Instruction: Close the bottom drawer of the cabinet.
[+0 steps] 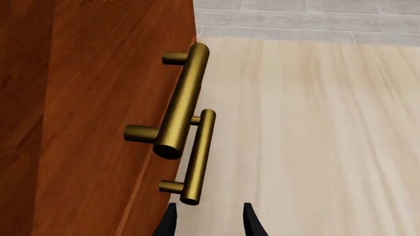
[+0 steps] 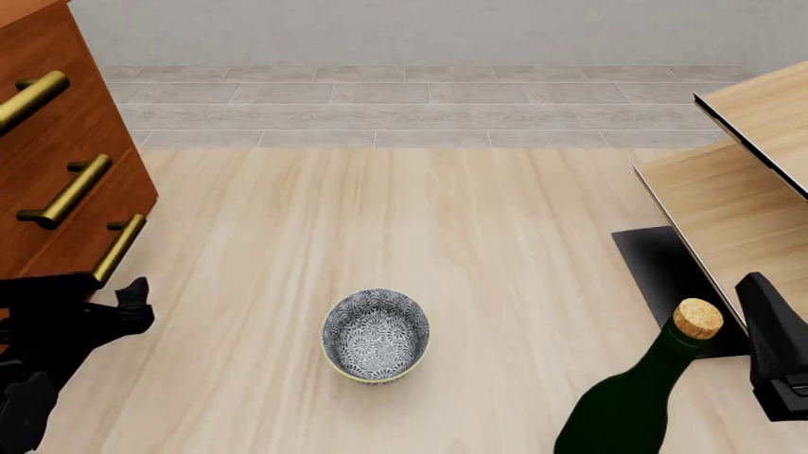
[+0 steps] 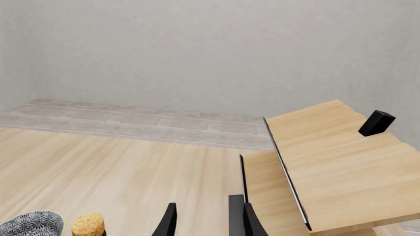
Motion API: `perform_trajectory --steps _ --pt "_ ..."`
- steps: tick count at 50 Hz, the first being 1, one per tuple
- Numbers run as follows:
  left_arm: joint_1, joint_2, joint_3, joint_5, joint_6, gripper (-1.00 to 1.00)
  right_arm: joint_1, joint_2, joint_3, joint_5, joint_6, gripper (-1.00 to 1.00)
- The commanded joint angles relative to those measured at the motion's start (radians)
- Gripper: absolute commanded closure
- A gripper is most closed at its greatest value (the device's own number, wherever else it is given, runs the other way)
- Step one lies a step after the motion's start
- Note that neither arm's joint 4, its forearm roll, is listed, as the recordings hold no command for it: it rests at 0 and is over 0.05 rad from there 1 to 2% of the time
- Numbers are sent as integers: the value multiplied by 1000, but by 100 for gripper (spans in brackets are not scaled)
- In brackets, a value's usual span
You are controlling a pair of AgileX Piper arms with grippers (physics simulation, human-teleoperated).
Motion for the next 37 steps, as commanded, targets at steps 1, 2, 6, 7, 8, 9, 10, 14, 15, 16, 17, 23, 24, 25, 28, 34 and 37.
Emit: perform_trajectory --steps 1,2,6,7,8,9,10,14,15,16,17,23,24,25,28,34,37 --pt "34 -3 1 -2 13 -100 0 0 0 0 0 -100" --pt "35 -2 0 -2 14 -100 0 0 0 0 -1 -100" --pt "39 0 -4 -2 20 -100 0 0 0 0 -1 -100" --pt "41 0 -4 -1 21 -100 0 0 1 -1 0 -100" --pt "42 -1 -5 -1 22 -100 0 0 1 -1 -1 -100" --pt "44 1 -7 -1 23 -100 0 0 1 -1 -1 -100" --pt "46 2 -8 -1 24 -100 1 0 0 -1 -1 -100" --pt "52 5 -13 -1 27 -100 0 0 2 -2 -2 -100" --pt "54 3 -11 -1 27 -100 0 0 0 0 -2 -100" --pt "56 3 -12 -1 28 -100 0 0 -1 0 -2 -100" --pt "55 4 -14 -1 30 -100 0 0 -1 1 -2 -100" --pt "57 3 -14 -1 36 -100 0 0 0 -1 -2 -100" --pt "56 1 -13 -1 38 -100 0 0 0 -1 -2 -100" --pt "57 1 -13 -1 40 -100 0 0 0 -1 -2 -100" --pt "58 1 -12 -1 41 -100 0 0 1 -2 -2 -100" --pt "64 4 -14 -1 50 -100 0 0 0 -1 -2 -100" --pt "65 4 -15 -2 52 -100 0 0 -1 -1 -3 -100"
